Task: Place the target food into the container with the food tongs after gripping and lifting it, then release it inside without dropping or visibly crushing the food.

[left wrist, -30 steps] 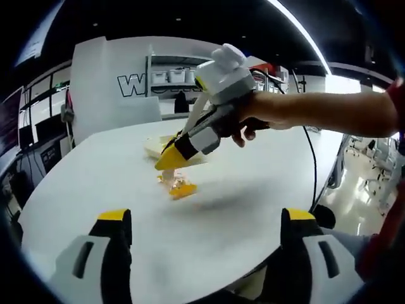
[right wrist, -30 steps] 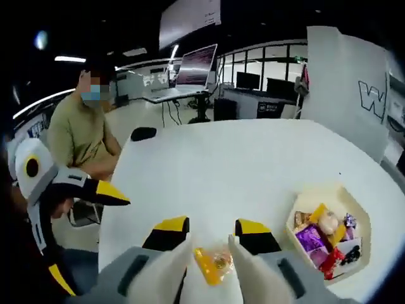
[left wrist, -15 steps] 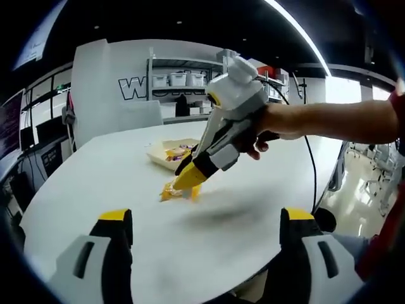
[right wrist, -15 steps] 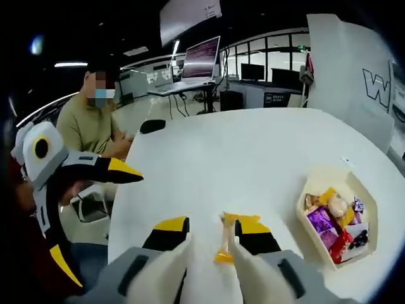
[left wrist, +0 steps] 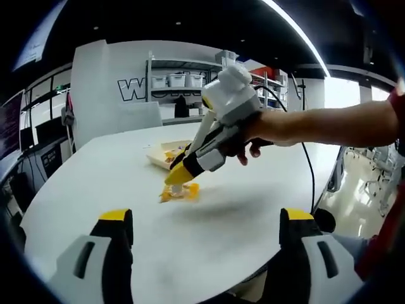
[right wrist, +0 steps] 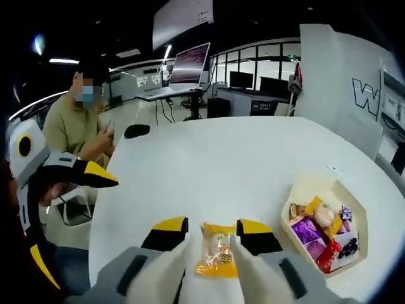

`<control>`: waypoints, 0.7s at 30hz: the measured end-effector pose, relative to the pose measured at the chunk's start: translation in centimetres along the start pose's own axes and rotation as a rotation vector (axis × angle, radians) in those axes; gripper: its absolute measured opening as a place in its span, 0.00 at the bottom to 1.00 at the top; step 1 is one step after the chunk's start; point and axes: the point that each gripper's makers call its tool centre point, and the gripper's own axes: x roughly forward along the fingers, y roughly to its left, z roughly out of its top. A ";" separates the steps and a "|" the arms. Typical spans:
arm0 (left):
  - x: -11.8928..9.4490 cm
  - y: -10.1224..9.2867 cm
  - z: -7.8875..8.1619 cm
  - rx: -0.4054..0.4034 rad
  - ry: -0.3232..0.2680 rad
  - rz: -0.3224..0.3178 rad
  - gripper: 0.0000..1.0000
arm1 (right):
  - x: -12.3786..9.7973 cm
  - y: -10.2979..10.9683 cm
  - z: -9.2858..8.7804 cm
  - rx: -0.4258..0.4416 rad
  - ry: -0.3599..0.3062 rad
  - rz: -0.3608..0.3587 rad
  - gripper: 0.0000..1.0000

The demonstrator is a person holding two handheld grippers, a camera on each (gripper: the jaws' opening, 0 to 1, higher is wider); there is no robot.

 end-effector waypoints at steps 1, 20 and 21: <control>-0.1 0.2 0.0 -0.006 -0.002 0.002 0.94 | 0.2 0.0 -0.1 -0.010 0.008 -0.005 0.25; -0.5 1.0 -0.7 -0.025 0.004 0.021 0.93 | 1.5 -1.3 -1.3 -0.005 0.012 -0.060 0.21; -0.4 1.1 -0.7 -0.025 0.004 0.022 0.93 | 1.5 -1.6 -1.3 -0.029 -0.003 -0.084 0.20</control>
